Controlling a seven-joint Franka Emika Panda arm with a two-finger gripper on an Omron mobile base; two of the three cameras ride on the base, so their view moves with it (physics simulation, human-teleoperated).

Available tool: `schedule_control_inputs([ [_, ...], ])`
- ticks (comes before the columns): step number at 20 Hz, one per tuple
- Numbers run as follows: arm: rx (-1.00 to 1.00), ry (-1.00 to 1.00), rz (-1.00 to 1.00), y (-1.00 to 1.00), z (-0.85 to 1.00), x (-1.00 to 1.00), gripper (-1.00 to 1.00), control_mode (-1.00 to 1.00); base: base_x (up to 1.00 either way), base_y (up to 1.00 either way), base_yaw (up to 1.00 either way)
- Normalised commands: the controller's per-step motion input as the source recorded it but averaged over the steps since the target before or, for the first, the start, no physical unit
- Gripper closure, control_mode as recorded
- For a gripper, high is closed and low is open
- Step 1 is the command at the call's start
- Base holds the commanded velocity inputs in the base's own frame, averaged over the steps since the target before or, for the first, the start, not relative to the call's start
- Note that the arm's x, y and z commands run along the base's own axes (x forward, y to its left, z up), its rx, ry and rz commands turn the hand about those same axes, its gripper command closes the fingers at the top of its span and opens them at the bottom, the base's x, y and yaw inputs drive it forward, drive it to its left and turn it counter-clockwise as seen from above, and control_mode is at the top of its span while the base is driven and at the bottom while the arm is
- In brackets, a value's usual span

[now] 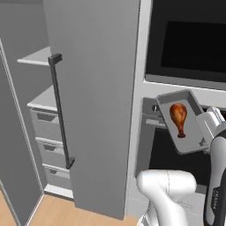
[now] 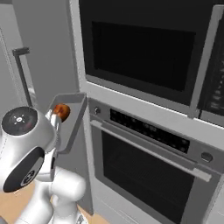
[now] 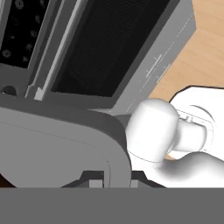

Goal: Take the meat container that has the chicken drumstick and place it on the second highest rack of the freezer. Then take the vegetable container that has the broccoli and cucumber and place it on the highest rack of the freezer.

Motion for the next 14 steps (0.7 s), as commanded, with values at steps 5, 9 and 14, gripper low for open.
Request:
schedule_control_inputs([
  [5,0.0,0.0,0.0,0.0,0.0,0.0,1.0,1.0,0.53,1.0,0.1],
  [9,0.0,0.0,0.0,0.0,0.0,0.0,1.0,1.0,0.25,1.0,0.05],
  [14,0.0,0.0,0.0,0.0,0.0,0.0,1.0,1.0,0.12,1.0,0.0],
])
